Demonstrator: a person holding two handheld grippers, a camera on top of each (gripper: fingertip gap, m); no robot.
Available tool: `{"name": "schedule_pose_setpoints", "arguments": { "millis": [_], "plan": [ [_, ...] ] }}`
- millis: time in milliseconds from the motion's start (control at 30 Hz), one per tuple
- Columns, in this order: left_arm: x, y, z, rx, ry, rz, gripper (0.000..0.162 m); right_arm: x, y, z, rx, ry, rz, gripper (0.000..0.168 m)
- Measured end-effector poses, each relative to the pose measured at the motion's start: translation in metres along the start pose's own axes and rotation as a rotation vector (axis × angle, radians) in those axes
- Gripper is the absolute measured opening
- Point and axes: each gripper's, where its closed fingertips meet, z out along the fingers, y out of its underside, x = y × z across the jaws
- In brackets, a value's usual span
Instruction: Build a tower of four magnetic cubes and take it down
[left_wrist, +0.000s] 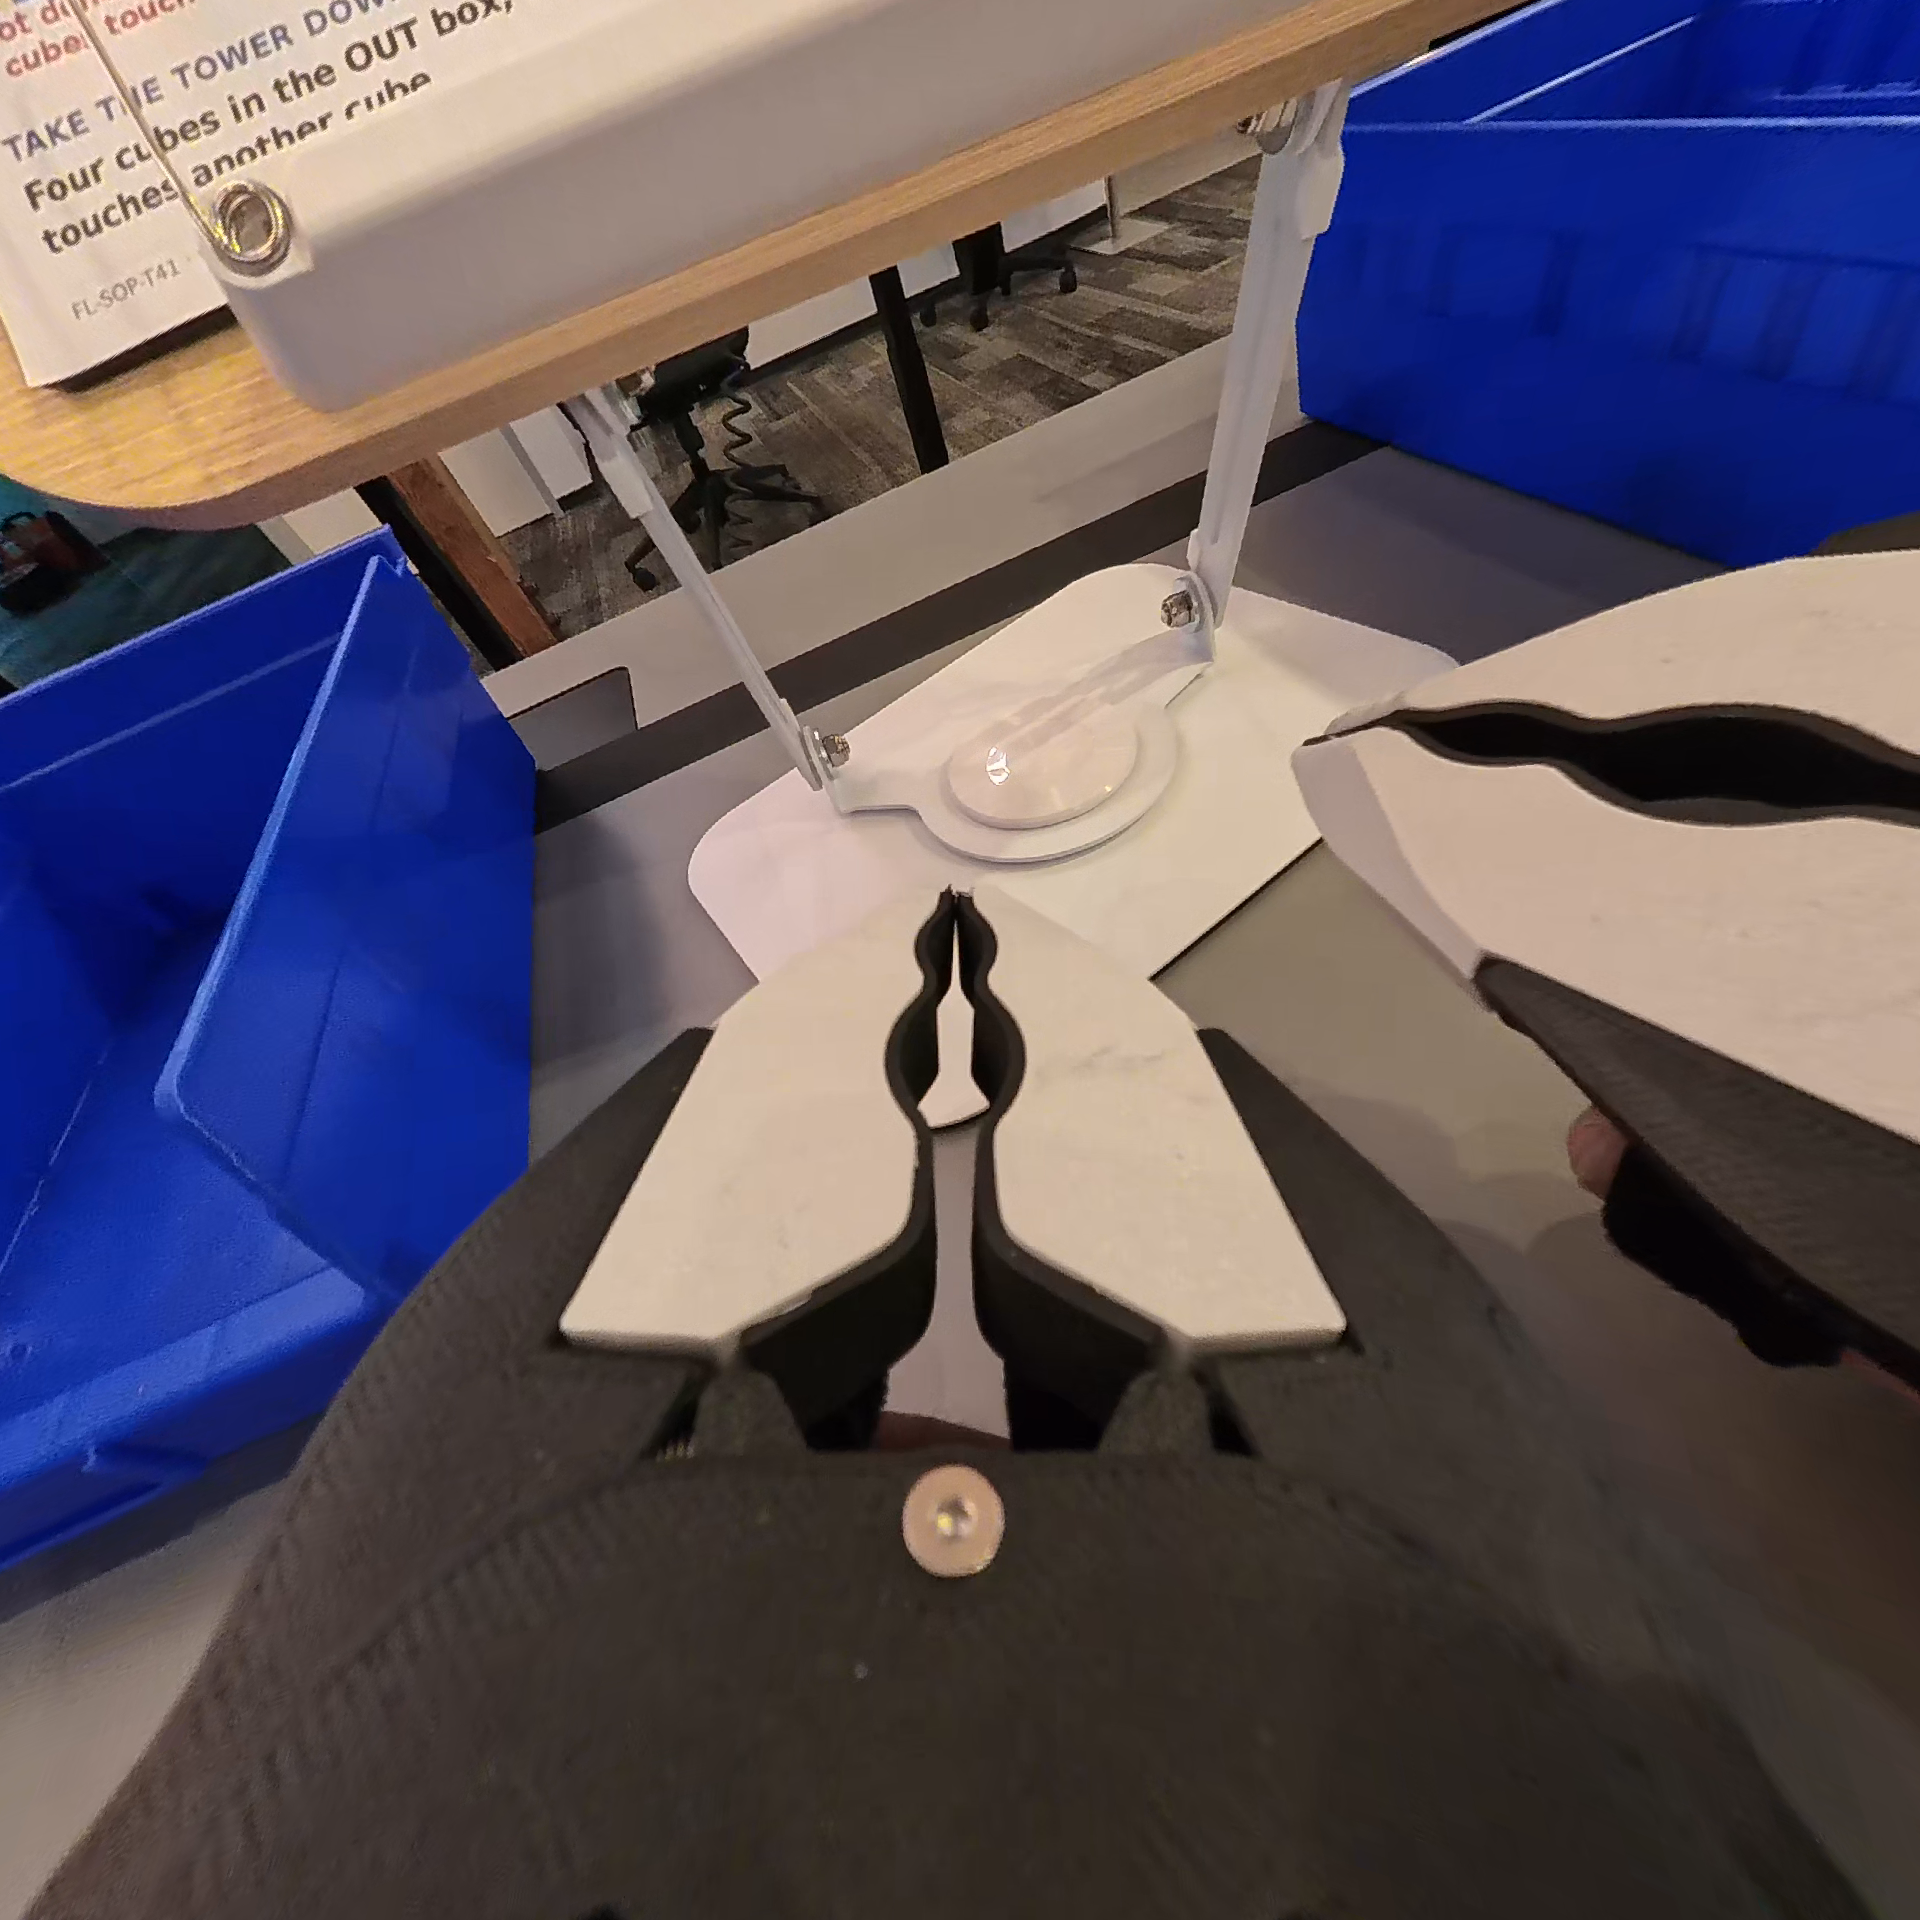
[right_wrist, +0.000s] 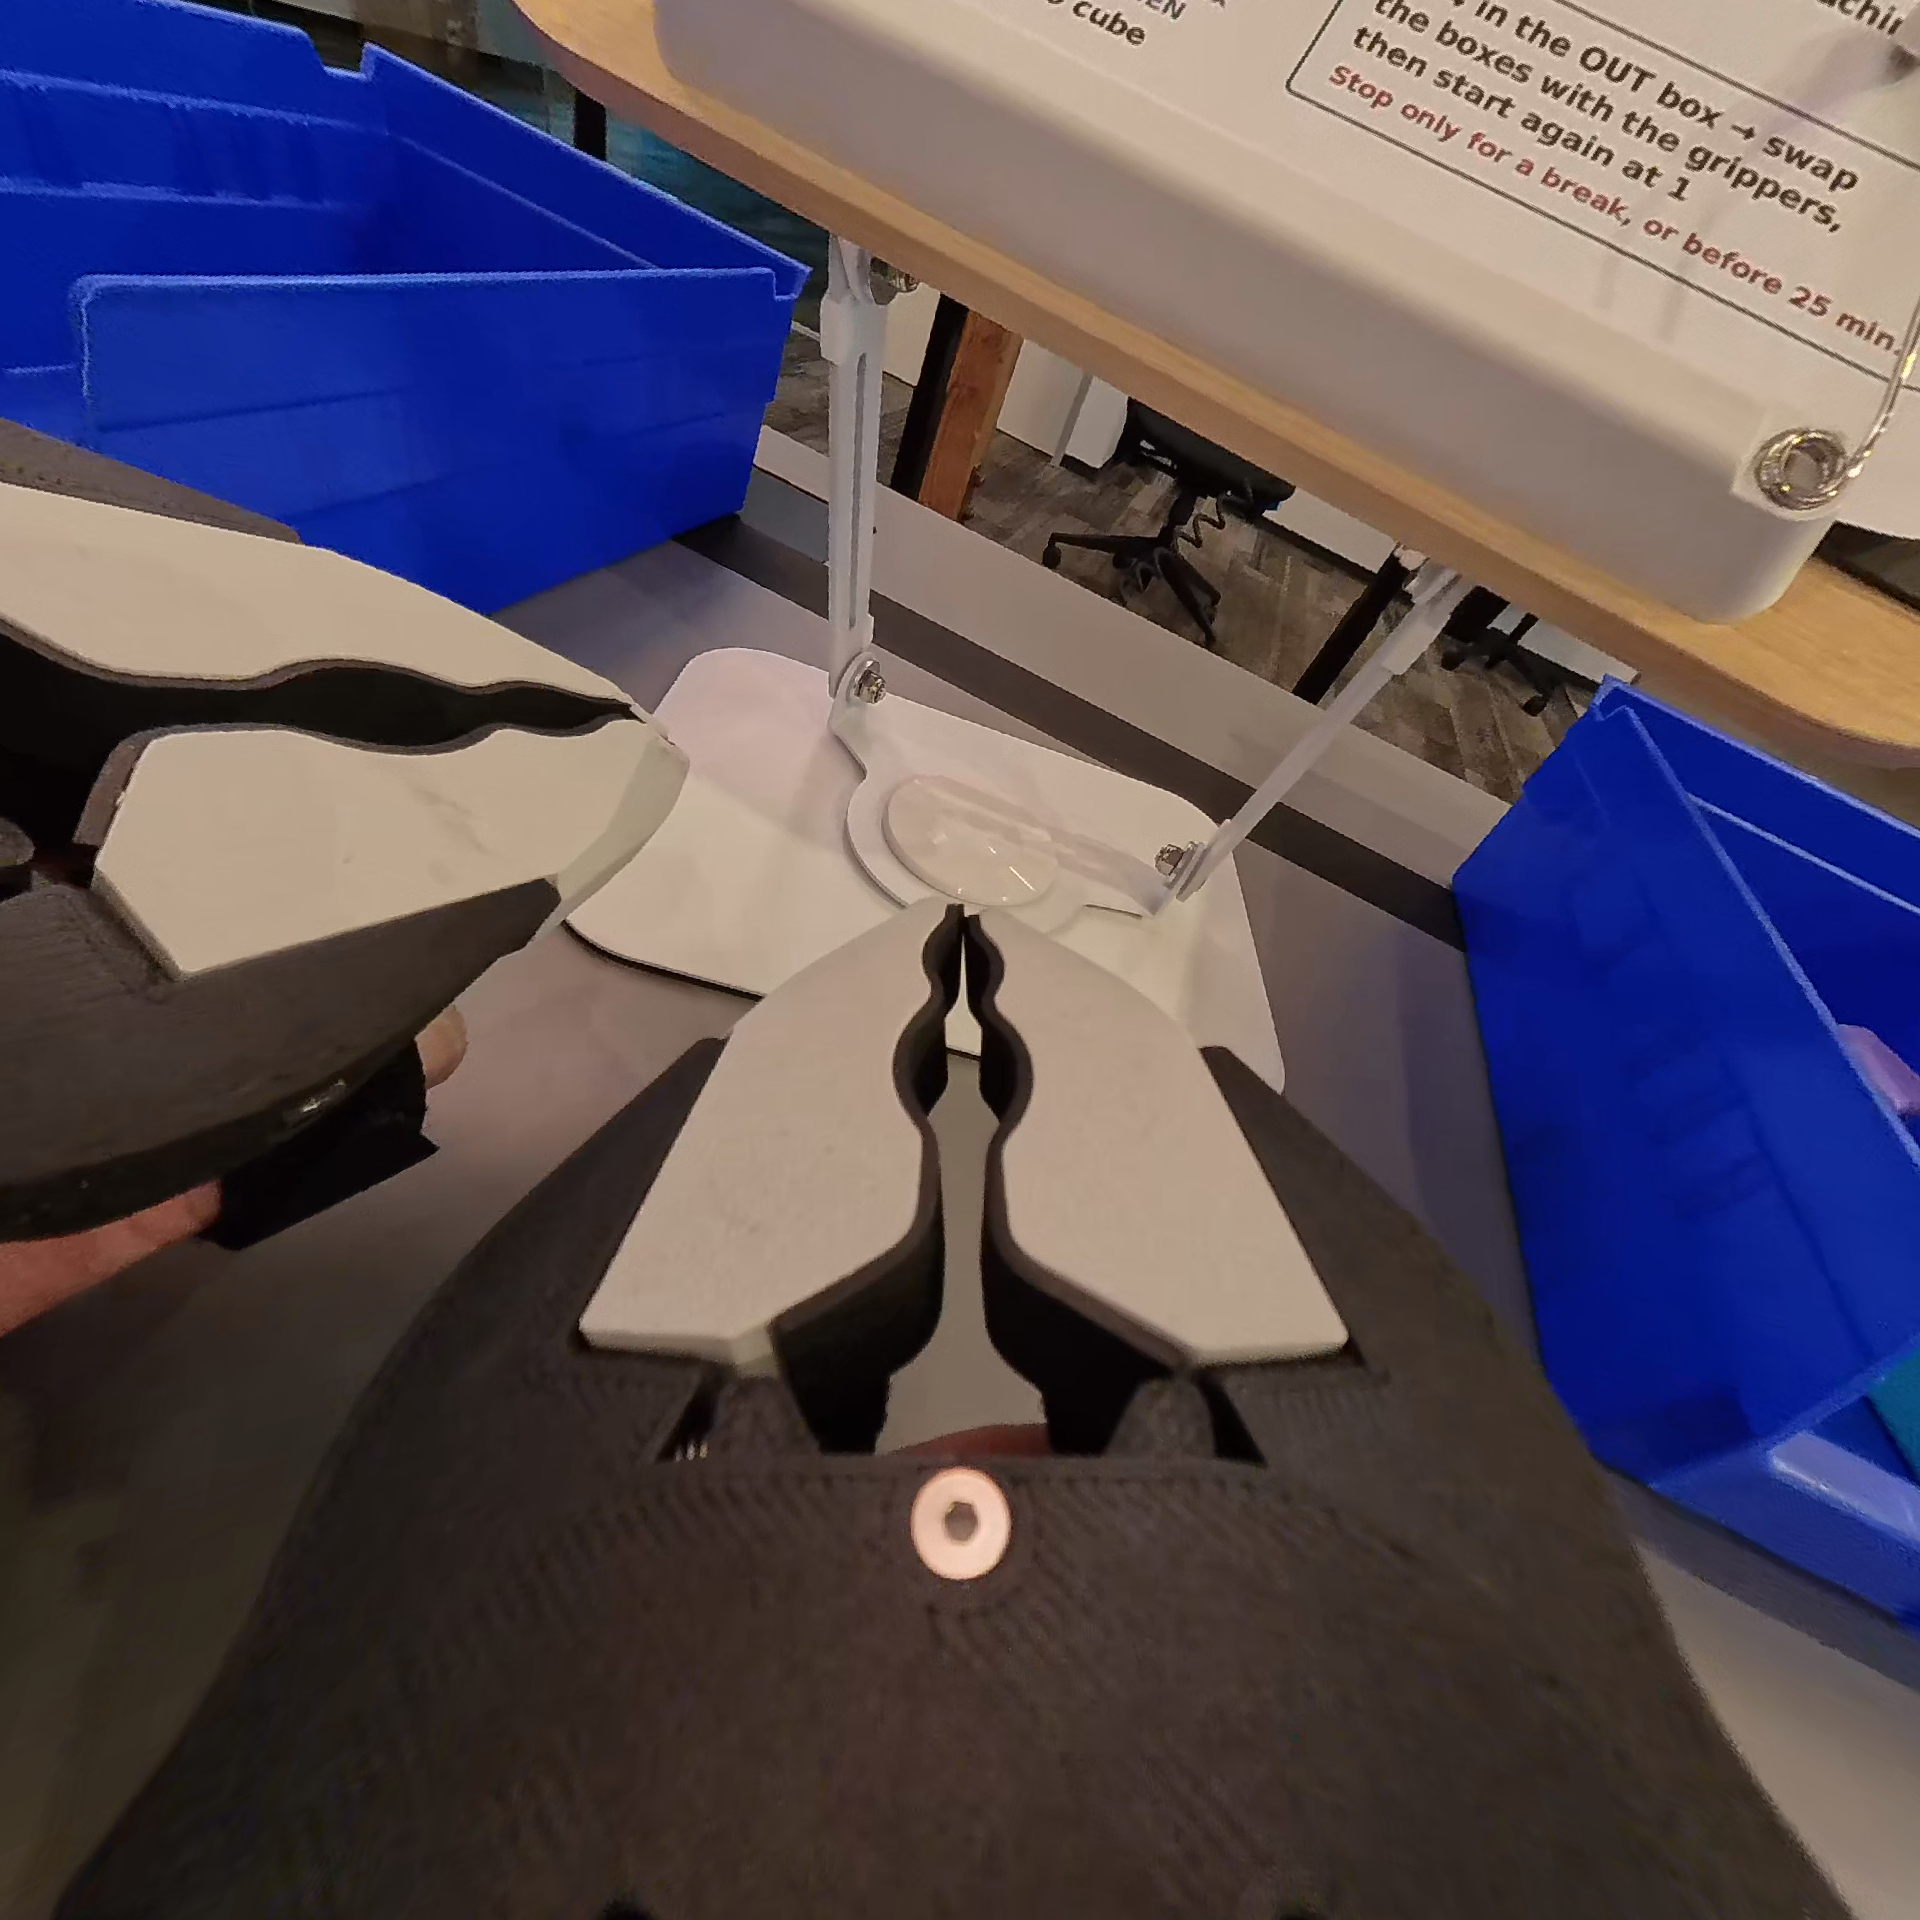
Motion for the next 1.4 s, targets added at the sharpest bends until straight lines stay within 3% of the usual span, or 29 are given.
{"name": "schedule_pose_setpoints", "arguments": {
  "millis": [333,533,800,1067,1400],
  "plan": [
    [-0.001,-0.001,-0.001,0.01,0.003,-0.004,0.002,0.0,-0.002,-0.001,0.01,0.001,-0.02,0.004],
    [-0.002,-0.009,-0.021,0.054,0.041,-0.02,0.019,0.009,0.007,-0.008,0.011,-0.046,0.0,0.039],
    [-0.046,-0.015,-0.048,0.13,-0.065,-0.009,0.042,0.056,0.011,-0.029,0.069,0.081,-0.082,0.061],
    [-0.143,0.002,-0.078,0.17,-0.262,-0.058,0.043,0.138,0.028,-0.05,0.09,0.266,0.002,0.072],
    [-0.281,0.066,-0.103,0.098,-0.458,-0.252,0.057,0.162,0.053,-0.042,0.003,0.294,0.121,0.087]
  ]
}}
